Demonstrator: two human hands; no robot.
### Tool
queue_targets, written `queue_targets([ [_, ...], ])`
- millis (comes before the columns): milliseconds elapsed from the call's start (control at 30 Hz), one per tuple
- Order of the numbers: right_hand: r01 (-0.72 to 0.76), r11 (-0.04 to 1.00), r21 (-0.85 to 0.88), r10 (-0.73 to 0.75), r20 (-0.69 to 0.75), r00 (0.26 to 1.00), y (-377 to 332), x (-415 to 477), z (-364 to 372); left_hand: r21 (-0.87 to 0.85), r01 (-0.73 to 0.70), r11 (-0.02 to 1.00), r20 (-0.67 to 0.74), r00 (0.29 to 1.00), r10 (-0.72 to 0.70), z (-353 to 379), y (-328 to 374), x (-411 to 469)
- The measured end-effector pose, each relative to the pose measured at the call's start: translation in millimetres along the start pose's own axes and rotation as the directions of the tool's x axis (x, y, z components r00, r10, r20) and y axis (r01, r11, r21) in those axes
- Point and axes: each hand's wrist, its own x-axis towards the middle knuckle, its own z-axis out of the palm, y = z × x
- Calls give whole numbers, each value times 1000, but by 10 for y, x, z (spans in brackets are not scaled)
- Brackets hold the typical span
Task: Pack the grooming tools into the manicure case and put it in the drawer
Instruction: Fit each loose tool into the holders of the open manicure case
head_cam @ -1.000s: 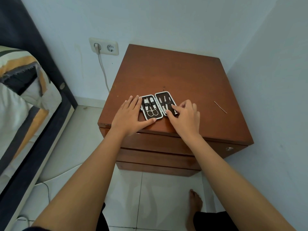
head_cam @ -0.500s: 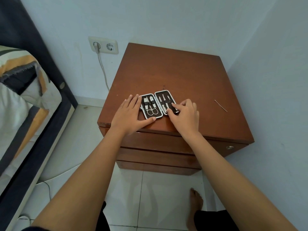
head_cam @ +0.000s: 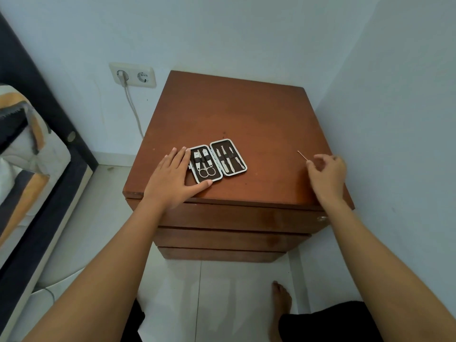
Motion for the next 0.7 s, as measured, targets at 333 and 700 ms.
queue_targets([
  [333, -100, 992, -81, 110, 138, 984, 53, 274, 62, -19, 10, 1000, 0, 1000, -10, -23, 18, -12],
  [700, 255, 937, 239, -310, 230, 923, -773, -457, 475, -25, 6, 1000, -5, 1000, -6, -30, 14, -28],
])
